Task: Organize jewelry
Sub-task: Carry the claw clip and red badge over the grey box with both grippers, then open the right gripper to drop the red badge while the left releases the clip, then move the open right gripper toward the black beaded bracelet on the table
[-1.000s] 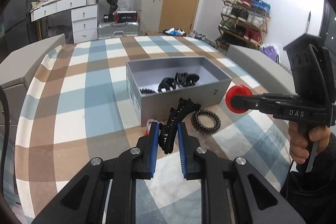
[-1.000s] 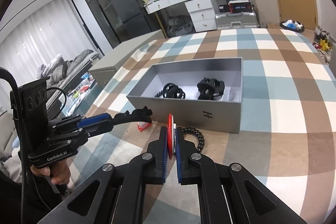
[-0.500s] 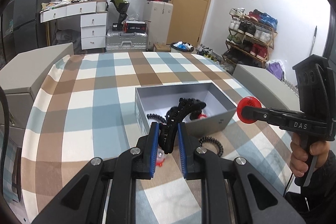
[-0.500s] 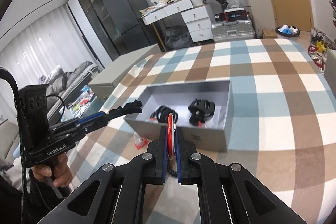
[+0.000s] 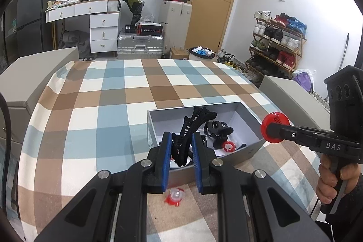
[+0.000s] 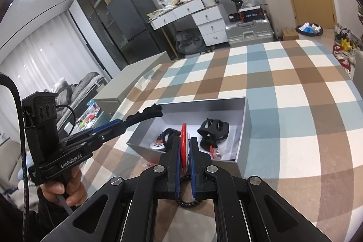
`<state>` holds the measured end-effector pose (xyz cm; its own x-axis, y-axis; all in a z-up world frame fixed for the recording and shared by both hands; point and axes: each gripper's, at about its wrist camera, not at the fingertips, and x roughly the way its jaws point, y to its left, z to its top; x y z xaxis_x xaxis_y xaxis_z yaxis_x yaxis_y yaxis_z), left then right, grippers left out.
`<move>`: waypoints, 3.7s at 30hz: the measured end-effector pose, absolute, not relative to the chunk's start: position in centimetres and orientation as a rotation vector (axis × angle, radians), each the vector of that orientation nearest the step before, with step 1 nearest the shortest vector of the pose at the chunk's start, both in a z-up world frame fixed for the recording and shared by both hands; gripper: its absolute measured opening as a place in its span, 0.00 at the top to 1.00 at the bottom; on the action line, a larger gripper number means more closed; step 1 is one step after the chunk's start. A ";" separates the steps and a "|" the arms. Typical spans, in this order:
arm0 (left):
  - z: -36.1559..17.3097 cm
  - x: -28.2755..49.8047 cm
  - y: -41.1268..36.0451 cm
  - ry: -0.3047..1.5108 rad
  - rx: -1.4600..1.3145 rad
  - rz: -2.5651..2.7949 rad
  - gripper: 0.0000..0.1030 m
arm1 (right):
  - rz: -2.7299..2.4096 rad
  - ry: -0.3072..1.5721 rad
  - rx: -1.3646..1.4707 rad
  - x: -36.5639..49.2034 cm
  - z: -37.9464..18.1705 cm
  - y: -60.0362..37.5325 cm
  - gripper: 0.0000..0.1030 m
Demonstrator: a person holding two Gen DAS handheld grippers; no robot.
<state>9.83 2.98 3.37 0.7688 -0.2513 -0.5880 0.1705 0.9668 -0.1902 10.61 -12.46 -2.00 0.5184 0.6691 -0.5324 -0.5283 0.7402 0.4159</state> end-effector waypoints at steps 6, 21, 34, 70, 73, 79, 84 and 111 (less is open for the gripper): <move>3.0 10.7 2.6 0.670 -0.116 -0.224 0.88 | 0.717 0.749 0.220 11.8 -2.4 -12.4 0.94; 2.3 12.4 1.9 0.703 -0.100 -0.237 0.88 | 0.732 0.820 0.217 13.7 -3.7 -10.4 0.94; 2.0 12.8 1.7 0.717 -0.090 -0.233 0.88 | 0.711 0.829 0.198 14.3 -3.6 -10.1 0.91; 2.2 9.0 3.6 0.704 -0.083 -0.112 0.01 | 0.540 0.770 0.125 10.4 -3.6 -13.5 0.00; 1.8 8.7 3.8 0.712 -0.073 -0.101 0.01 | 0.529 0.795 0.128 10.4 -4.1 -13.5 0.00; 1.0 8.3 4.3 0.735 -0.085 -0.097 0.01 | 0.547 0.822 0.096 9.9 -5.0 -12.9 0.00; 0.3 8.0 4.3 0.756 -0.085 -0.097 0.01 | 0.595 0.846 0.042 9.2 -5.8 -11.5 0.03; -0.8 8.1 4.8 0.810 -0.094 -0.096 0.01 | 0.609 0.879 -0.222 8.3 -8.2 -7.0 0.31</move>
